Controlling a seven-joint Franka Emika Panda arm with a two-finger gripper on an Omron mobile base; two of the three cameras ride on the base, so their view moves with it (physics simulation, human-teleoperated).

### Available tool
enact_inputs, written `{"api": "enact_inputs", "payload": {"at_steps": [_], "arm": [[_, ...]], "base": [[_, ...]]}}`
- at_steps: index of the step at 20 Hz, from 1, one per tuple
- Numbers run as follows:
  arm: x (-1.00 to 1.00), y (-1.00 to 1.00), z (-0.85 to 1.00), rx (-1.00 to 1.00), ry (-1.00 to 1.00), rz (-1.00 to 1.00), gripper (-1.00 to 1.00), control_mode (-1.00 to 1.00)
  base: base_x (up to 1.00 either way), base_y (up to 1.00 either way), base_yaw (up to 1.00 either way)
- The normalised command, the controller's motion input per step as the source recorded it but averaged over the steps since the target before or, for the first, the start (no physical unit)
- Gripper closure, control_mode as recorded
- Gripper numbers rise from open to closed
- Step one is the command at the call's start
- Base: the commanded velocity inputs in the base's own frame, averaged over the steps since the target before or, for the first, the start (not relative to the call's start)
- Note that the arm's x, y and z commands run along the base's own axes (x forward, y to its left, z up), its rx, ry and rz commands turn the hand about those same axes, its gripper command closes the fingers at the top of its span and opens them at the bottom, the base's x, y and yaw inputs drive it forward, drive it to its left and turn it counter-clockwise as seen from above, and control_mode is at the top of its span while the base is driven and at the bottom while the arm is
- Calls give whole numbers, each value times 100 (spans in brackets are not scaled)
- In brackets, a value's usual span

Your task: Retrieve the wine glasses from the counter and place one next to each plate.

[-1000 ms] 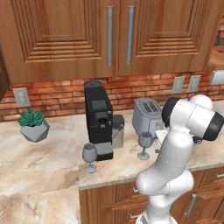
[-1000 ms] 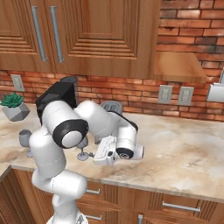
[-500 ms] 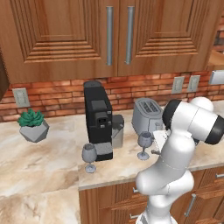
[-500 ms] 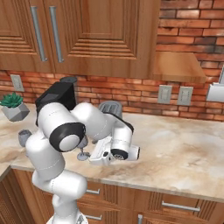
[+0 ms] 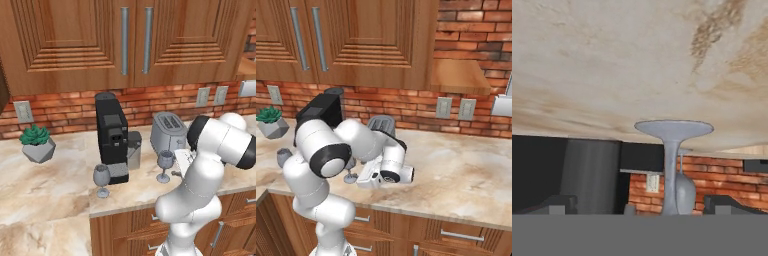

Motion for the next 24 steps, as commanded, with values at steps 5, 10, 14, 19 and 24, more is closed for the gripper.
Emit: {"api": "enact_inputs", "payload": {"at_steps": [5,10,14,19,24], "arm": [[-58,38,-4,0,0,0,-100,-100],[-54,43,-12,0,0,-1,-100,-100],[-59,38,-8,0,-1,-6,-100,-100],[-77,30,-1,0,-14,-17,-100,-100],[-32,18,0,0,-7,-9,-100,-100]], "base": [[0,0,0],[0,0,0],[0,0,0],[0,0,0],[0,0,0]]}}
